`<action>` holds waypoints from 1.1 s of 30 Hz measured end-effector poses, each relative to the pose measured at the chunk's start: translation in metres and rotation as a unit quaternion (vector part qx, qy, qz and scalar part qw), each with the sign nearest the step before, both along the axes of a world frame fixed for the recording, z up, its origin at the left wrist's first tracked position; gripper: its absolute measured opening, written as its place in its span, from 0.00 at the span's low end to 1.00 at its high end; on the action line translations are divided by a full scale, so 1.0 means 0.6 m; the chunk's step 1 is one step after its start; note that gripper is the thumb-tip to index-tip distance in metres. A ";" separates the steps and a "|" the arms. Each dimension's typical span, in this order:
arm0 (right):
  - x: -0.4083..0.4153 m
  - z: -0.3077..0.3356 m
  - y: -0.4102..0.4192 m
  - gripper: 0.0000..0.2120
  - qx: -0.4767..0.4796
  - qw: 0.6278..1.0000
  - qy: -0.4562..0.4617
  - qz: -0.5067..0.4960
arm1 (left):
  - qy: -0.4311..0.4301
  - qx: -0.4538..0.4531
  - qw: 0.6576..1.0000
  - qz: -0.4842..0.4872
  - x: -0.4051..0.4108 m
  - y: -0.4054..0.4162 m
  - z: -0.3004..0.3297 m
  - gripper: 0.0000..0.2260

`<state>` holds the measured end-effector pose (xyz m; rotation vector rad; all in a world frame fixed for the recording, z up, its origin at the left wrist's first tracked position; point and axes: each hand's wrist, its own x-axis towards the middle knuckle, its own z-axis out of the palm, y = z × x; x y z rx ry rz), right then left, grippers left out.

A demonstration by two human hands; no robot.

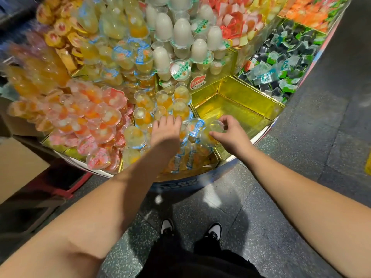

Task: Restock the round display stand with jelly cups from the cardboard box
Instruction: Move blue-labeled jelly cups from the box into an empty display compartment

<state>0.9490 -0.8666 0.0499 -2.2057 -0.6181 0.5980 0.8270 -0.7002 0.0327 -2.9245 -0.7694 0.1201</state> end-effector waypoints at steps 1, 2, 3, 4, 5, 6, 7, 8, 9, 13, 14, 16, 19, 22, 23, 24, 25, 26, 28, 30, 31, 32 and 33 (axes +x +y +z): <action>-0.001 0.000 0.004 0.23 0.000 1.000 -0.002 0.000 | 0.001 0.004 1.000 -0.006 0.001 0.001 0.001 0.33; -0.001 0.001 0.009 0.23 0.002 1.000 -0.006 -0.001 | 0.003 0.007 1.000 -0.011 0.001 0.002 0.001 0.33; 0.000 0.003 0.016 0.23 0.008 1.000 -0.010 -0.003 | 0.005 0.008 1.000 -0.014 0.000 0.003 0.001 0.33; 0.001 0.005 0.024 0.24 0.014 1.000 -0.017 -0.005 | 0.005 0.012 1.000 -0.017 0.000 0.004 0.001 0.33; 0.002 0.006 0.033 0.24 0.021 1.000 -0.023 -0.004 | 0.000 0.017 1.000 -0.020 -0.001 0.006 0.000 0.33; 0.003 0.008 0.043 0.24 0.024 0.999 -0.030 -0.002 | -0.006 0.019 1.000 -0.023 -0.002 0.008 -0.001 0.33; 0.004 0.009 0.053 0.24 0.028 0.999 -0.034 0.000 | -0.012 0.017 0.999 -0.025 -0.002 0.010 0.000 0.34; 0.004 0.008 0.064 0.23 0.031 0.999 -0.037 0.002 | -0.014 0.008 1.000 -0.026 -0.003 0.011 0.001 0.34; 0.004 0.006 0.074 0.23 0.036 0.999 -0.038 0.002 | -0.013 -0.001 1.000 -0.027 -0.002 0.012 0.002 0.34; 0.006 -0.009 0.109 0.23 0.037 0.998 -0.041 -0.003 | -0.026 0.025 0.998 -0.049 0.000 0.016 -0.001 0.32; 0.007 -0.013 0.114 0.24 0.029 0.999 -0.042 0.002 | -0.036 0.041 0.997 -0.056 -0.001 0.017 -0.004 0.32; 0.008 -0.022 0.117 0.25 0.014 0.999 -0.036 0.019 | -0.068 0.066 0.993 -0.065 -0.004 0.019 -0.011 0.30; 0.011 -0.033 0.106 0.31 0.007 0.999 -0.017 0.034 | -0.084 0.068 0.991 -0.076 -0.005 0.018 -0.009 0.29; 0.015 -0.038 0.099 0.37 0.008 1.000 -0.002 0.029 | -0.079 0.057 0.992 -0.075 -0.004 0.019 -0.006 0.30; 0.015 -0.040 0.098 0.38 0.010 1.000 0.004 0.025 | -0.076 0.050 0.993 -0.074 -0.004 0.021 -0.005 0.30; 0.015 -0.040 0.098 0.39 0.013 1.000 0.011 0.020 | -0.073 0.045 0.994 -0.073 -0.003 0.023 -0.004 0.32; 0.014 -0.041 0.098 0.40 0.017 1.000 0.018 0.016 | -0.069 0.040 0.994 -0.072 -0.003 0.024 -0.002 0.33; 0.013 -0.042 0.098 0.41 0.020 0.999 0.024 0.014 | -0.065 0.036 0.995 -0.072 -0.003 0.026 0.001 0.33; 0.012 -0.043 0.096 0.43 0.025 0.999 0.030 0.014 | -0.060 0.028 0.995 -0.074 -0.003 0.027 0.005 0.35; 0.012 -0.045 0.094 0.43 0.026 0.999 0.031 0.019 | -0.059 0.022 0.995 -0.076 -0.004 0.027 0.007 0.35; 0.013 -0.046 0.092 0.44 0.024 0.999 0.032 0.022 | -0.059 0.021 0.995 -0.076 -0.004 0.027 0.008 0.35; 0.013 -0.047 0.090 0.44 0.022 0.999 0.034 0.025 | -0.061 0.021 0.995 -0.076 -0.005 0.026 0.007 0.35; 0.014 -0.048 0.089 0.44 0.022 0.999 0.035 0.027 | -0.061 0.022 0.995 -0.076 -0.005 0.026 0.007 0.36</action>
